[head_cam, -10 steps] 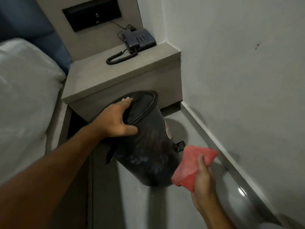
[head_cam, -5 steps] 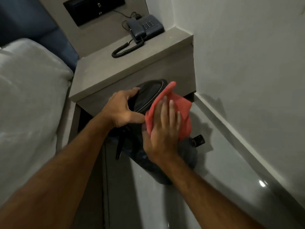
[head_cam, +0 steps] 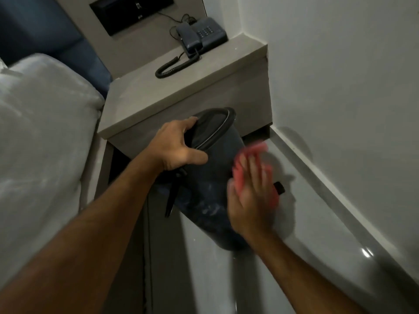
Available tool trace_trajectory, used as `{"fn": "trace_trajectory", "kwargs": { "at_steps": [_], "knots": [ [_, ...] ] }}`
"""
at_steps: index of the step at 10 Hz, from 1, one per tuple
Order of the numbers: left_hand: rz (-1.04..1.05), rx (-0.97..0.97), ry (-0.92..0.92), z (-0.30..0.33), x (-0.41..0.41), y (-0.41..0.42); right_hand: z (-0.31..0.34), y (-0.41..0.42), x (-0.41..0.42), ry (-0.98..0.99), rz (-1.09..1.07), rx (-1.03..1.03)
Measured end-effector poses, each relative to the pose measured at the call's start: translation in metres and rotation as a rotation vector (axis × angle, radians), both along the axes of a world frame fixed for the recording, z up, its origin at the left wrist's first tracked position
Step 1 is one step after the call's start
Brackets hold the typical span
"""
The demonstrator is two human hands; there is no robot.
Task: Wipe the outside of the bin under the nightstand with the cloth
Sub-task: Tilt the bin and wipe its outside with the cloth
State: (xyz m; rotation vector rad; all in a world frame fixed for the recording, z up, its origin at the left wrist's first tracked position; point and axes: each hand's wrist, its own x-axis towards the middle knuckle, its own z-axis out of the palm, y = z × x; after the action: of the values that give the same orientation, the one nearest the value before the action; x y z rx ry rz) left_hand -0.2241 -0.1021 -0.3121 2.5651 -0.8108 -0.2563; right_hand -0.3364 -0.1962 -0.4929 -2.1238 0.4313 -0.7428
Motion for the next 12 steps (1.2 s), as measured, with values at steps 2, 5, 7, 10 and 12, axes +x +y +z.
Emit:
{"fn": "trace_trajectory", "kwargs": {
  "at_steps": [2, 5, 7, 10, 12],
  "knots": [
    [0.045, 0.039, -0.014, -0.002, 0.004, -0.018, -0.009, 0.059, 0.009, -0.123, 0.107, -0.378],
    [0.125, 0.15, -0.036, -0.003, 0.01, -0.059, -0.095, 0.027, -0.038, 0.001, 0.332, -0.868],
    [0.162, 0.177, 0.026, 0.006, 0.02, -0.068, -0.002, 0.031, 0.022, -0.176, 0.228, -1.089],
    [0.139, 0.165, 0.037, 0.005, 0.019, -0.085, -0.104, 0.042, -0.024, 0.197, 0.501, -1.323],
    [0.1, 0.174, 0.02, 0.004, 0.017, -0.086, -0.1, 0.009, -0.041, -0.077, 0.197, -0.893]
  ]
}}
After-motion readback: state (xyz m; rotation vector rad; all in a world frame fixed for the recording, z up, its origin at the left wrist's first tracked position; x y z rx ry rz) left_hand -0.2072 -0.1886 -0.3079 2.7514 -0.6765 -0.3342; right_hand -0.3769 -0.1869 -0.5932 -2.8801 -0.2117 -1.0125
